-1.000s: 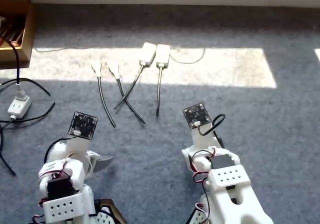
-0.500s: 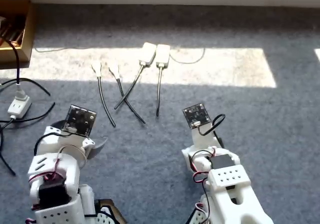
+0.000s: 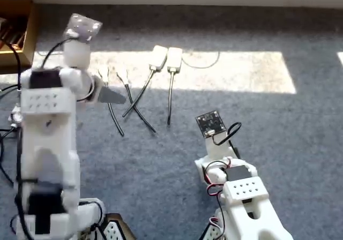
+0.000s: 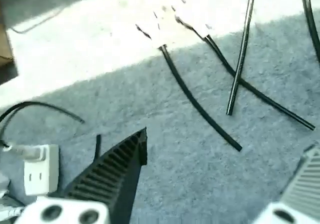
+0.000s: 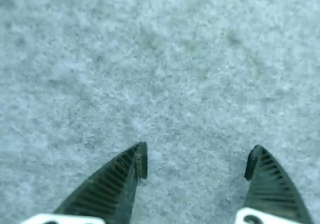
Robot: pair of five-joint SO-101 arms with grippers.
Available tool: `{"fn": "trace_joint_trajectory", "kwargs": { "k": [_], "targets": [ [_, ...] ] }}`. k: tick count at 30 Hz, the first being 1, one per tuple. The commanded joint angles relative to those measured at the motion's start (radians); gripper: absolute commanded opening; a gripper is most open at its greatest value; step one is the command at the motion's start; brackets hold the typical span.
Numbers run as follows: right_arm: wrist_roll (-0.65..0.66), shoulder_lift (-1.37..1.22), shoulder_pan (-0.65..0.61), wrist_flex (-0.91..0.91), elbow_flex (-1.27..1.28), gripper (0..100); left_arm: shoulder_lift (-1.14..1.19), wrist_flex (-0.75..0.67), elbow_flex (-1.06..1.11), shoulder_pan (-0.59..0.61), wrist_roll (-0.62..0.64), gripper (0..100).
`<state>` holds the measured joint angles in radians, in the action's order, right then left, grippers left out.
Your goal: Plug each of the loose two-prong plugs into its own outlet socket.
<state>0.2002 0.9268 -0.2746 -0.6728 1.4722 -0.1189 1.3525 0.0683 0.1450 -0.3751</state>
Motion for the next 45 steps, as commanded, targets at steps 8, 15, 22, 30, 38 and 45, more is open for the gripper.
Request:
{"fn": "trace_joint_trajectory", "kwargs": {
  "k": [8, 15, 22, 30, 38, 45],
  "targets": [
    [0.003, 0.018, -0.008, 0.016, -0.005, 31.1, 0.840, 0.241, -0.877, -0.237, -0.026, 21],
    [0.003, 0.018, -0.008, 0.015, -0.005, 31.1, 1.144, 0.342, -1.273, -0.231, -0.029, 13],
    [0.003, 0.018, -0.008, 0.015, -0.005, 31.1, 1.343, 0.351, -1.422, -0.236, -0.029, 7],
    [0.003, 0.018, -0.008, 0.016, -0.005, 31.1, 1.380, 0.402, -1.417, -0.231, -0.026, 6],
    [0.003, 0.018, -0.008, 0.016, -0.005, 31.1, 1.250, 0.407, -1.392, -0.216, -0.026, 0],
    [0.005, 0.018, -0.008, 0.016, -0.005, 31.1, 0.822, 0.410, -1.101, -0.242, -0.026, 0]
  ]
}}
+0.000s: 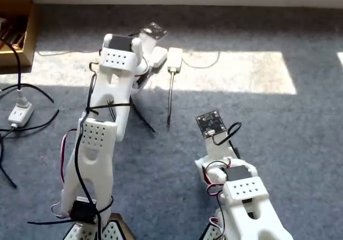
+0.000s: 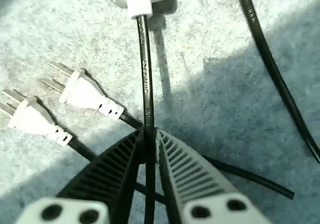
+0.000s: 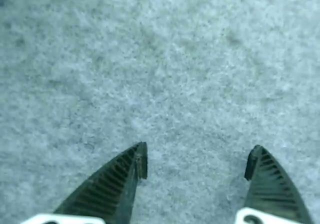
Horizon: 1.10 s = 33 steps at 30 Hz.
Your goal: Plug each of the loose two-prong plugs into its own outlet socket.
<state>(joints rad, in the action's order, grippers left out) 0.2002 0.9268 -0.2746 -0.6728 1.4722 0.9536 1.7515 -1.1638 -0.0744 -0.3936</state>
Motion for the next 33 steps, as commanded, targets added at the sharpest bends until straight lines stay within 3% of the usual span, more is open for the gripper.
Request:
{"fn": "trace_joint_trajectory", "kwargs": {
  "k": [1, 9, 13, 18, 25, 28, 33],
  "targets": [
    [0.005, 0.018, -0.008, 0.016, -0.005, 31.1, -0.334, 0.011, 0.222, -0.041, -0.008, 0],
    [0.005, 0.018, -0.008, 0.016, -0.005, 31.1, -1.096, 0.009, 1.032, -0.262, -0.095, 0],
    [0.005, 0.018, -0.008, 0.016, -0.005, 31.1, -1.432, 0.008, 1.386, -0.278, -0.146, 0],
    [0.005, 0.018, -0.008, 0.016, -0.005, 31.1, -1.664, -0.014, 1.779, -0.131, -0.327, 0],
    [0.005, 0.018, -0.008, 0.016, -0.005, 31.1, -1.716, -0.198, 2.155, 0.107, -0.574, 1],
    [0.005, 0.018, -0.008, 0.016, -0.005, 31.1, -1.722, -0.198, 2.186, 0.180, -0.640, 1],
    [0.005, 0.018, -0.008, 0.016, -0.005, 31.1, -1.722, 0.011, 2.091, 0.308, -0.822, 1]
  ]
}}
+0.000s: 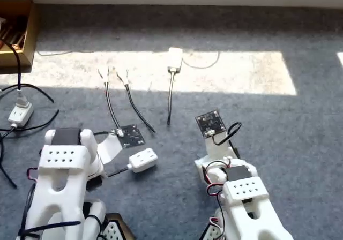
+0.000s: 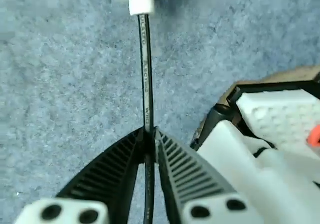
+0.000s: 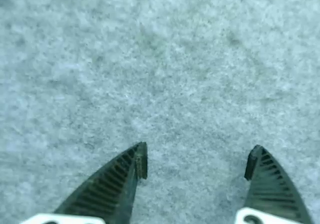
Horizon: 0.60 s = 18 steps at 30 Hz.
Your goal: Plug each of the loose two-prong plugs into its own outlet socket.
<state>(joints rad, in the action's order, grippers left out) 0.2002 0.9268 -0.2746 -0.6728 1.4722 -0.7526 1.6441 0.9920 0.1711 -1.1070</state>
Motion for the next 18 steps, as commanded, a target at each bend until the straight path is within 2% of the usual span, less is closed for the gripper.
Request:
{"fn": "trace_joint_trajectory", "kwargs": {
  "k": [1, 6, 18],
  "targets": [
    [0.005, 0.018, -0.008, 0.016, -0.005, 31.1, -0.016, 0.140, -0.077, 0.090, -0.140, 1],
    [0.005, 0.018, -0.008, 0.016, -0.005, 31.1, -0.012, 0.133, -0.054, 0.177, -0.229, 1],
    [0.005, 0.018, -0.008, 0.016, -0.005, 31.1, -0.015, 0.104, -0.053, 0.189, -0.236, 1]
  ]
}}
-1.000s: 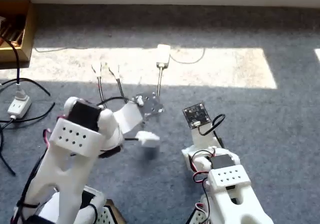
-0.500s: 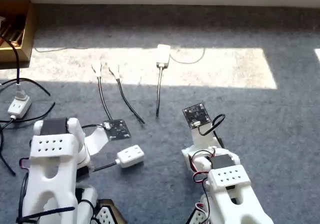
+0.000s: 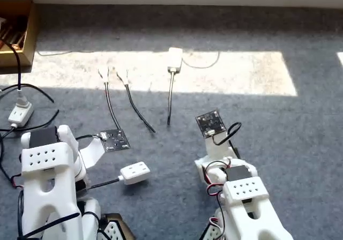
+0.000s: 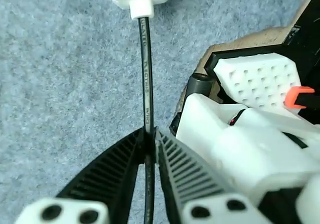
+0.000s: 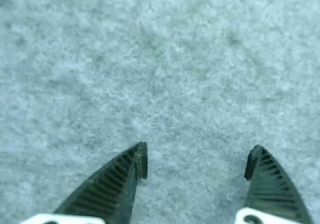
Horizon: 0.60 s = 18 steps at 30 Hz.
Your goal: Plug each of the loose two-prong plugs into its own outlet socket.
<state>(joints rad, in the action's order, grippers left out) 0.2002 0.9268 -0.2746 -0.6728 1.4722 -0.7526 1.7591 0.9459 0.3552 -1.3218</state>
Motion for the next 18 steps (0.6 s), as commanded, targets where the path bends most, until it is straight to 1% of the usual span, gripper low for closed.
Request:
{"fn": "trace_joint_trajectory", "kwargs": {
  "k": [1, 13, 16, 18],
  "targets": [
    [0.005, 0.018, -0.008, 0.016, -0.005, 31.1, -0.015, -0.025, -0.004, 0.005, -0.021, 1],
    [0.005, 0.018, -0.008, 0.016, -0.005, 31.1, -0.008, -0.035, 0.002, -0.001, -0.023, 1],
    [0.005, 0.018, -0.008, 0.016, -0.005, 31.1, -0.008, -0.040, 0.047, -0.045, -0.023, 1],
    [0.005, 0.018, -0.008, 0.016, -0.005, 31.1, -0.008, -0.072, 0.076, -0.076, -0.017, 1]
  ]
}}
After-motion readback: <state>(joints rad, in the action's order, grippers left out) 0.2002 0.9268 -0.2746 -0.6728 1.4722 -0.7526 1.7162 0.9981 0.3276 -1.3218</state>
